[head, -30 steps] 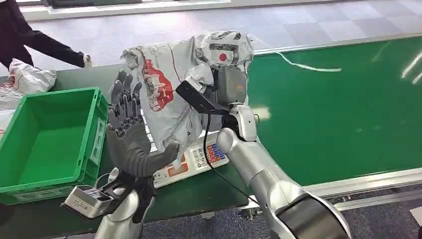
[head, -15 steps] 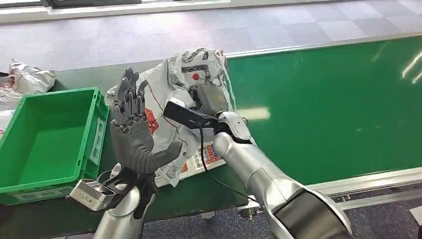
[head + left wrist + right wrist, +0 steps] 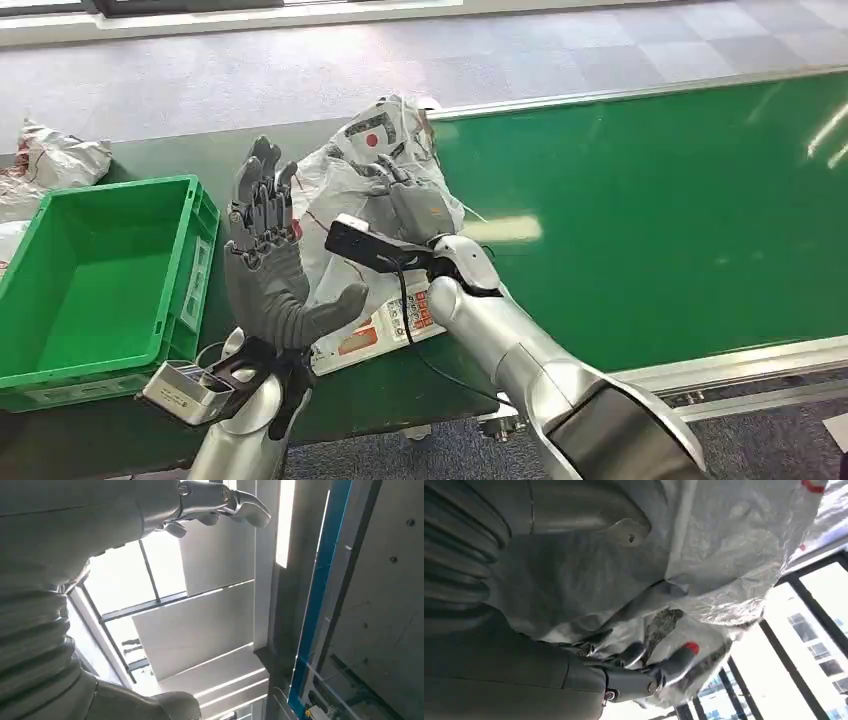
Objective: Moved the parcel from conveyor to table for the left to box.
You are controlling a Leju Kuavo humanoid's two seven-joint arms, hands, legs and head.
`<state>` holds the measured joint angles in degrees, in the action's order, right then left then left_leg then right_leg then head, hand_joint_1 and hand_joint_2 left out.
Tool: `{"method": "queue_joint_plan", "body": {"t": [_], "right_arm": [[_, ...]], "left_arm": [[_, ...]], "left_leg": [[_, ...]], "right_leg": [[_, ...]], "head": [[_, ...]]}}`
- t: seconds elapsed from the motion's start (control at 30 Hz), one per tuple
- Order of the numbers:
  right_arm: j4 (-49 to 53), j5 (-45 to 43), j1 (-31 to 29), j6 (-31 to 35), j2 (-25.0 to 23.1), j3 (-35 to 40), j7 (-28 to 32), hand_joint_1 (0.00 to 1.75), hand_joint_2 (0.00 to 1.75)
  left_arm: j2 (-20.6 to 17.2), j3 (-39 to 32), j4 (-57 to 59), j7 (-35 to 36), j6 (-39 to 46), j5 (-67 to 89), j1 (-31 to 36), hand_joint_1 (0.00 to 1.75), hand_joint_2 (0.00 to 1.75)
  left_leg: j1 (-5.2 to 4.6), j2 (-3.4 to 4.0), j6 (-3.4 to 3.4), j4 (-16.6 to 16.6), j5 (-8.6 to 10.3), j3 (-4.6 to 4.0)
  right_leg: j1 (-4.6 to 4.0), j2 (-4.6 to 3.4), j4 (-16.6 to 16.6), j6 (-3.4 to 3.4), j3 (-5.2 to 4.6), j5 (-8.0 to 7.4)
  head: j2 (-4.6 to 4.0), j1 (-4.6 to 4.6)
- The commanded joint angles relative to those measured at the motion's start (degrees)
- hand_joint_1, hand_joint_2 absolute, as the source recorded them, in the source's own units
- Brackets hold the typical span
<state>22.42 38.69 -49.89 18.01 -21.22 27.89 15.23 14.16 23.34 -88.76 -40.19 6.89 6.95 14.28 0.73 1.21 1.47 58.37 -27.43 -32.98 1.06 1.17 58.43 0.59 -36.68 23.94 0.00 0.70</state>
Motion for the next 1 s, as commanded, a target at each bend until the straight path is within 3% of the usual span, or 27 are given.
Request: {"method": "queue_joint_plan", "body": {"t": [0.03, 0.17, 0.23, 0.27, 0.33, 0.4, 0.43, 0.47, 0.5, 0.67, 0.73, 0.87, 0.9, 0.97, 1.0], "right_arm": [[-4.5, 0.6, -2.0, 3.2, 1.2, 2.2, 0.0, 0.0, 0.0], [-4.8, 4.2, -2.3, 7.2, 1.6, 1.9, -2.9, 0.0, 0.0], [-4.1, 8.1, -2.2, 13.8, 1.9, 2.8, -5.1, 0.0, 0.0], [-2.9, 9.8, -1.7, 20.4, 2.0, 2.2, -4.8, 0.0, 0.0], [10.8, 21.5, 3.4, 22.0, 3.2, -5.6, -6.8, 0.0, 0.0], [24.4, 30.5, 9.1, 22.0, 1.2, -17.1, -2.3, 0.0, 0.0], [36.5, 32.7, 12.9, 22.0, 1.2, -20.7, 0.5, 0.0, 0.0], [46.7, 32.4, 15.6, 22.0, 1.2, -22.6, 2.6, 0.0, 0.0], [49.7, 31.6, 16.3, 22.0, 1.2, -23.0, 3.5, 0.0, 0.0], [53.6, 31.0, 16.8, 22.0, 1.2, -23.5, 4.3, 0.0, 0.0], [60.6, 28.1, 18.2, 22.0, 1.2, -25.0, 6.5, 0.0, 0.0], [79.4, 14.9, 22.1, 22.0, 1.2, -30.0, 15.0, 0.0, 0.0], [82.7, 12.4, 23.7, 22.0, 1.2, -30.0, 16.0, 0.0, 1.75], [87.4, 7.6, 25.3, 22.0, 1.2, -30.2, 18.5, 0.0, 1.75], [92.1, 3.9, 27.1, 22.0, 1.2, -30.3, 20.6, 0.0, 1.75]], "left_arm": [[-2.3, 1.1, 2.6, 0.2, -0.7, 0.2, 1.6, 0.0, 1.75], [-1.4, -0.2, 2.7, 0.2, -1.7, 1.1, 1.5, 0.0, 1.75], [-1.2, -0.6, 2.7, 0.2, -1.8, 1.4, 1.3, 0.0, 1.75], [-1.1, -0.7, 2.9, 0.2, -1.8, 1.6, 1.1, 0.0, 1.75], [-0.7, -0.9, 3.2, 0.2, -2.0, 1.8, 1.1, 0.0, 1.75], [-0.4, -0.9, 3.7, 0.2, -2.1, 2.2, 1.2, 0.0, 1.75], [0.0, -0.9, 4.3, 0.2, -2.6, 2.3, 1.3, 0.0, 1.75], [0.3, -1.0, 4.8, 0.2, -3.2, 2.4, 1.4, 0.0, 1.75], [0.5, -0.9, 5.0, 0.2, -3.3, 2.6, 1.5, 0.0, 1.75], [0.5, -0.9, 5.1, 0.2, -3.2, 2.6, 1.5, 0.0, 1.75], [0.6, -0.9, 5.7, 0.2, -3.7, 2.6, 1.6, 0.0, 1.75], [0.8, -1.6, 11.1, 0.2, -2.4, 5.2, 3.2, 0.0, 1.75], [0.9, -2.0, 13.6, 0.2, -1.7, 6.2, 4.1, 0.0, 1.75], [0.9, -2.8, 17.0, 0.4, -0.2, 8.0, 5.8, 0.0, 1.75], [0.9, -3.4, 21.3, 2.3, 4.7, 13.4, 8.2, 0.0, 1.75]], "left_leg": [[0.05, -0.19, -0.09, -0.2, 0.05, 0.21], [0.01, -0.18, -0.07, -0.1, 0.03, 0.13], [0.01, -0.18, -0.06, -0.1, 0.03, 0.09], [0.02, -0.19, -0.07, -0.1, 0.03, 0.13], [0.03, -0.19, -0.06, -0.1, 0.03, 0.06], [0.07, -0.29, -0.09, -0.2, 0.06, 0.15], [0.05, -0.19, -0.04, -0.1, 0.02, 0.02], [0.05, -0.26, -0.06, -0.1, 0.02, 0.05], [0.04, -0.18, -0.04, 0.0, 0.0, -0.01], [0.03, -0.77, -0.08, 0.0, 0.05, -0.15], [-0.01, -0.44, -0.06, 0.0, -0.02, -0.07], [-0.02, -0.79, -0.1, 0.0, 0.03, -0.13], [-0.04, -0.85, -0.08, 0.1, 0.04, -0.2], [-0.03, -0.87, -0.09, -0.1, 0.04, -0.02], [-0.03, -0.91, -0.11, -0.1, 0.05, 0.03]], "right_leg": [[-0.05, -0.02, -0.2, -0.09, 0.25, -0.02], [-0.01, 0.01, -0.1, -0.06, 0.17, 0.0], [-0.01, 0.03, -0.1, -0.05, 0.14, 0.0], [-0.02, 0.02, -0.1, -0.06, 0.18, 0.0], [-0.03, 0.04, -0.1, -0.05, 0.13, 0.0], [-0.07, 0.08, -0.2, -0.08, 0.25, -0.02], [-0.05, 0.06, -0.1, -0.06, 0.08, 0.01], [-0.06, 0.09, -0.1, -0.07, 0.12, 0.03], [-0.05, 0.06, -0.1, -0.06, 0.03, 0.03], [-0.04, 0.59, -0.1, -0.04, 0.14, 0.08], [0.02, 0.3, -0.1, -0.01, 0.09, 0.07], [0.01, 0.59, -0.1, -0.05, 0.12, 0.13], [0.03, 0.71, -0.1, -0.01, 0.09, 0.13], [0.02, 0.7, -0.2, -0.02, 0.27, 0.13], [0.02, 0.71, -0.3, -0.02, 0.33, 0.12]], "head": [[0.0, 0.0], [0.0, 0.0], [0.0, 0.0], [0.0, 0.0], [0.0, 0.0], [0.0, 0.02], [0.0, 0.0], [0.0, 0.0], [0.0, 0.0], [0.0, 0.02], [0.0, 0.02], [0.0, 0.02], [0.0, -0.02], [0.0, 0.02], [0.0, 0.0]]}}
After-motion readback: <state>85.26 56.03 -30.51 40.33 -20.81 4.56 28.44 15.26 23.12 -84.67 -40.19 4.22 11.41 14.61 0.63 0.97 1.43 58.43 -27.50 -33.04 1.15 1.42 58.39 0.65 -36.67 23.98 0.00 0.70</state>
